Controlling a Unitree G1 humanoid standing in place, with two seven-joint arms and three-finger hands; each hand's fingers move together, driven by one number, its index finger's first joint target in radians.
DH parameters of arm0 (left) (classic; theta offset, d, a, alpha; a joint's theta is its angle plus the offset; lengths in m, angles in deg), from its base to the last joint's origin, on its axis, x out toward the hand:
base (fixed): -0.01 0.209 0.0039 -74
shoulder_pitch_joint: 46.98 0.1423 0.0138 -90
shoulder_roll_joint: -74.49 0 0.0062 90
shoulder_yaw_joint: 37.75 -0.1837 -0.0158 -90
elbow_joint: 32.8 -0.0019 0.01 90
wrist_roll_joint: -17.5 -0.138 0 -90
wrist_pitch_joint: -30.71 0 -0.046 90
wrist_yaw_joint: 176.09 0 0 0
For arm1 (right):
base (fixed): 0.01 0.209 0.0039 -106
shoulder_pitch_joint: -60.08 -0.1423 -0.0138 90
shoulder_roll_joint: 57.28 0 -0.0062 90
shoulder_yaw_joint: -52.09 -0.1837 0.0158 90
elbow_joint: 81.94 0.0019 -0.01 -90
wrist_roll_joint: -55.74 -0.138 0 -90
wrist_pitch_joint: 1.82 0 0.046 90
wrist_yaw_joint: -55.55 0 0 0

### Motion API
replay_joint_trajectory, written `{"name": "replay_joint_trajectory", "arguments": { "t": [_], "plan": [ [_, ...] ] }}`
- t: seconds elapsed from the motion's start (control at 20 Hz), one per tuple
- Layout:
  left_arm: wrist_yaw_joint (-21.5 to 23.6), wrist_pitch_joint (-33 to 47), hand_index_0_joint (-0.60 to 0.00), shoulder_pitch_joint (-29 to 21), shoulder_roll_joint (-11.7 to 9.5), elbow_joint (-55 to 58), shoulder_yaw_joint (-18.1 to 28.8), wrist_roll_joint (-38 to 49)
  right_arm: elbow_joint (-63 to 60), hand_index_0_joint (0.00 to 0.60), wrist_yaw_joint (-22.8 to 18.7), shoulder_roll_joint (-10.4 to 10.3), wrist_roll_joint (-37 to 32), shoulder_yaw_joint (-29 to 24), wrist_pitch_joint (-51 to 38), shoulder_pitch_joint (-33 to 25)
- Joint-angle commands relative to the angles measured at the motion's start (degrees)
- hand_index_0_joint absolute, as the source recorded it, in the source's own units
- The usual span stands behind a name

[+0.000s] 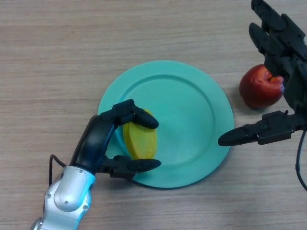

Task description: Pick up the yellow starfruit and place it on the plate

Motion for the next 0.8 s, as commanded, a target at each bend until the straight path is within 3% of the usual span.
{"name": "replay_joint_trajectory", "arguments": {
  "t": [0.05,0.35,0.4,0.45,0.6,0.65,0.8],
  "plan": [
    [4.2,5.51,-0.6,-2.9,-0.3,3.52,-0.23,2.94,4.33,0.0,-0.13,2.32,-0.77,-4.75,-6.69,-1.5],
    [4.85,0.55,-0.6,-4.29,-0.3,1.21,-1.98,-3.68,3.5,0.0,-1.32,2.24,-0.48,-5.86,-9.53,-0.44],
    [5.62,0.78,-0.552,-4.55,-0.3,0.57,-2.1,-5.07,3.53,0.0,-1.62,2.26,-0.54,-5.85,-9.65,-0.51],
    [5.68,0.72,-0.453,-4.56,-0.3,0.48,-2.14,-5.51,3.61,0.0,-1.64,2.26,-0.57,-5.87,-9.65,-0.42],
    [5.37,-1.77,-0.053,-4.35,-0.3,2.02,-2.19,-8.88,4.76,0.0,-1.9,2.0,-1.32,-6.06,-9.29,0.72],
    [4.82,-3.93,-0.001,-4.17,-0.3,4.63,-1.88,-8.63,4.73,0.0,-2.21,1.88,-1.27,-5.93,-9.39,1.03],
    [3.03,-7.76,0.0,-2.81,-0.3,13.8,-0.2,-4.5,4.69,0.0,-3.21,2.09,-1.24,-5.71,-8.42,-0.36]
  ]
}}
